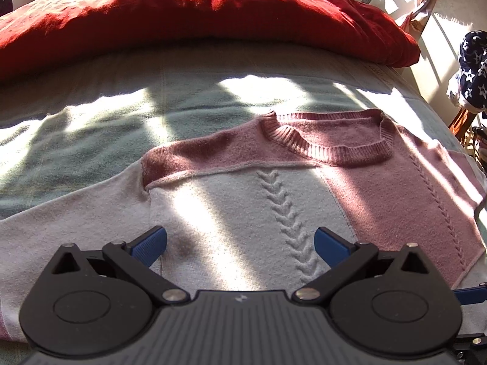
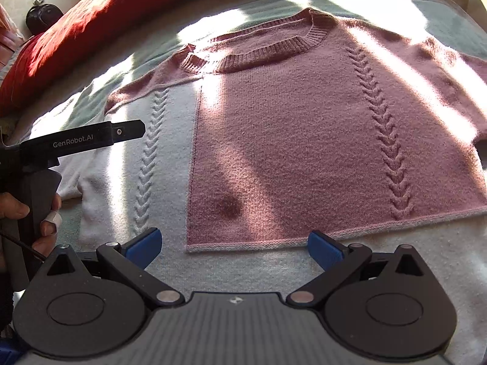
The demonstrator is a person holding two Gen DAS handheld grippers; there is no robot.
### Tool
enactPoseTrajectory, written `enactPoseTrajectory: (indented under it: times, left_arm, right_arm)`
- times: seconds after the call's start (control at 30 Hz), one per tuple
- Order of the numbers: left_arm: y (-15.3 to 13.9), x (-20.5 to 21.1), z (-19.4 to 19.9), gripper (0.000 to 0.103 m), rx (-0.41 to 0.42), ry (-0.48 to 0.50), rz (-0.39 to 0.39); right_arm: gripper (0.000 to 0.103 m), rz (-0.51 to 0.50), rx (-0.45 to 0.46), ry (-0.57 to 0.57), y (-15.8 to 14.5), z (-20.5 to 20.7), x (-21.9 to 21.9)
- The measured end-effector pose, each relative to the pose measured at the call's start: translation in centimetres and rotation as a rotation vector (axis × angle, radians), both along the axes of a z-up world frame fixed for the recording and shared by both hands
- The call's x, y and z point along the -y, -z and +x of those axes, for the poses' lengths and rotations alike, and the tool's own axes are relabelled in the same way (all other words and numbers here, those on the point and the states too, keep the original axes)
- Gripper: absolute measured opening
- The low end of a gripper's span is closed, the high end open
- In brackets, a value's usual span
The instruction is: Fold clothes
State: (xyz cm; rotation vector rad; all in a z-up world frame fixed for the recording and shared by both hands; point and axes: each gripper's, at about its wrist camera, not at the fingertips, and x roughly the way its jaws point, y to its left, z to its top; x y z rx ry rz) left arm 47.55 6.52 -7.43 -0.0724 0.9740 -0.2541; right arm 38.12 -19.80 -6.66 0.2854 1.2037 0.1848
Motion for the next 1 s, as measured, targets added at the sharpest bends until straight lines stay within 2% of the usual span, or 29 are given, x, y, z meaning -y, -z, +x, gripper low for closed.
enactPoseTrajectory:
  times: [0.1, 0.23, 0.33, 0.5, 0.6, 0.8, 1.0]
  left_arm:
    - [0.2, 0.0, 0.3, 0.102, 0.006, -0.037, -0.02]
    - [-1.2, -0.6, -0.1, 0.102, 0.059, -0.062, -0.06]
    - [-1.7, -1.3, 0.4, 0.102, 0.064, -0.077, -0.037]
    - [-0.3, -3.0, 1.0, 0.102, 0.008, -0.111, 0.014]
    - [0.9, -4.5, 0.9, 0.102, -0.028, -0.151, 0.003]
    - [-0.3, -7.4, -0.3, 0.102, -0.006, -0.218, -0.022]
    - [0.2, -9.3, -0.4, 0.102, -0.021, -0.265, 0.001]
  right_arm:
    - [0.103, -0.001, 0.005, 0.016, -0.6, 0.3, 0.0]
    - [0.103, -0.016, 0.015, 0.004, -1.4, 0.4, -0.4]
    - [0.103, -0.025, 0.02, -0.004, -2.0, 0.5, -0.9]
    - [0.103, -0.02, 0.031, -0.035, -2.7, 0.9, -2.1]
    - [0.103, -0.017, 0.036, -0.061, -2.9, 1.1, -2.8]
    - [0.103, -0.012, 0.019, -0.101, -2.2, 1.6, -3.7]
    - [0.103, -0.037, 0.017, -0.166, -1.8, 1.5, -4.7]
